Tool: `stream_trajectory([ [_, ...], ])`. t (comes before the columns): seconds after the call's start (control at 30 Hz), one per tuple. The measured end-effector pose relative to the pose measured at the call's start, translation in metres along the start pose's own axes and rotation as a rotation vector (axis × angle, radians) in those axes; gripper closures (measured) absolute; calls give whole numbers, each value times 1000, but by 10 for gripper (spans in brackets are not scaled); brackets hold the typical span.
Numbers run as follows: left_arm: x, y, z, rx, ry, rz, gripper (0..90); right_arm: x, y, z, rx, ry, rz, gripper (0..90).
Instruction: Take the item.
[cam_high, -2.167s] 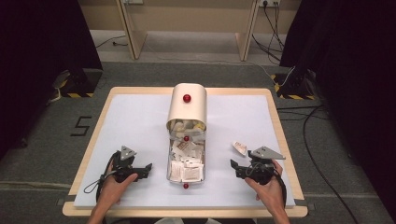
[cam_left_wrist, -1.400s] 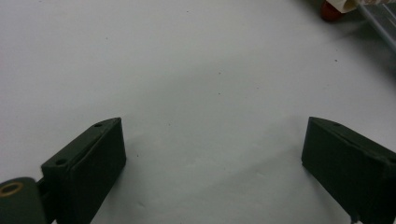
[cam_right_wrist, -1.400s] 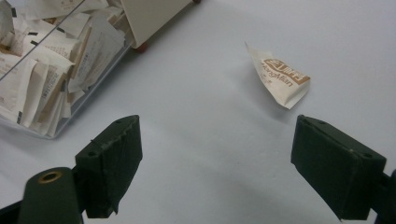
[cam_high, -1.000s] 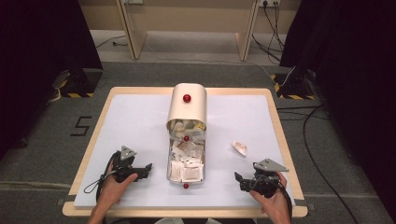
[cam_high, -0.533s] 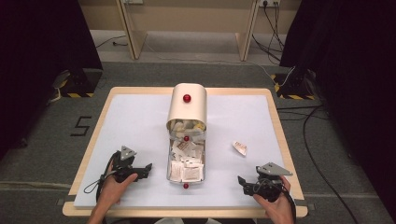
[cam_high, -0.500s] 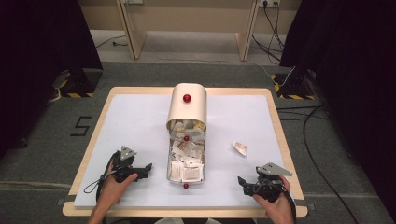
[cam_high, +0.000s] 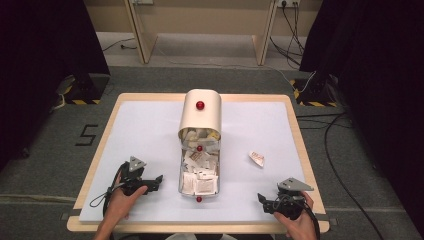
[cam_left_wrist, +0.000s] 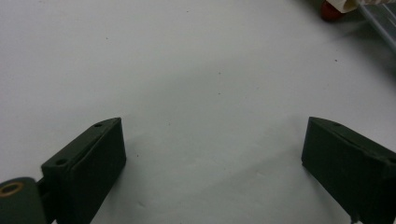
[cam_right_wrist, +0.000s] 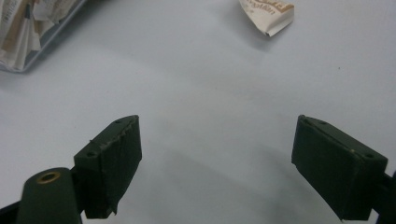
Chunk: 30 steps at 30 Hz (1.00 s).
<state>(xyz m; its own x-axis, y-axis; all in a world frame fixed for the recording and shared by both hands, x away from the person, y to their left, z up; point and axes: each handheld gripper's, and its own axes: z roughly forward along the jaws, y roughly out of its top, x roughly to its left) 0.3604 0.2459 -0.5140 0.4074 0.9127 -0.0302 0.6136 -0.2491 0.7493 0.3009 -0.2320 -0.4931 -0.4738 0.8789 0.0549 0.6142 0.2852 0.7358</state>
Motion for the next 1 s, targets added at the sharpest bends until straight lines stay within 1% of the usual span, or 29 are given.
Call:
stream_trajectory([
  [0.1,0,0,0,0,0,0,55,0,-4,3,27,0,2,164],
  [0.13,0,0,0,0,0,1,55,1,-6,5,33,-2,-3,148],
  [0.2,0,0,0,0,1,1,56,3,-6,6,39,-15,-27,149],
  [0.23,0,0,0,0,0,0,56,4,-6,6,45,-18,-20,146],
  [0.37,0,0,0,0,1,1,55,7,-7,8,46,-28,-60,108],
  [0.43,0,0,0,0,1,1,55,8,-7,8,48,-35,-60,102],
  [1.0,0,0,0,1,1,1,55,8,-8,9,38,-35,-59,96],
])
